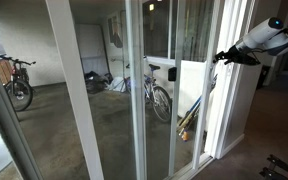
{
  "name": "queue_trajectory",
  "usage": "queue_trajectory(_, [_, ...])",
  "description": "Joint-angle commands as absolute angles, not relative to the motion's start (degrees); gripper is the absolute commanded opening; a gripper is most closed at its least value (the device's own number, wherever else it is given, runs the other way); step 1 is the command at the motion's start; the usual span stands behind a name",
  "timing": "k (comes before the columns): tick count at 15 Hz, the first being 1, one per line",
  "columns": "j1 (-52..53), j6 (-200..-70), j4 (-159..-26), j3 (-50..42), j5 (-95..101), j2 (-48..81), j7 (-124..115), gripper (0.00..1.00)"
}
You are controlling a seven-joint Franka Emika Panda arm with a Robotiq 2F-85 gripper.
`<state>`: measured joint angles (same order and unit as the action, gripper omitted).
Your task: Slide the glass door to the right
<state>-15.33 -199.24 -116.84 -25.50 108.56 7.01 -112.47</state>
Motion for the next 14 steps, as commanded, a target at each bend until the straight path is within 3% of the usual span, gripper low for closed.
queue_trajectory(1, [-24.31, -198.99, -117.61, -21.00, 108.73, 9.07, -108.15, 1.00])
queue_trajectory(7, [-37.99, -198.67, -115.87, -7.79, 108.15, 13.63, -110.14, 1.00])
queue_trajectory(14, [-62.37, -199.12, -113.93, 15.63, 104.98, 18.23, -112.23, 1.00])
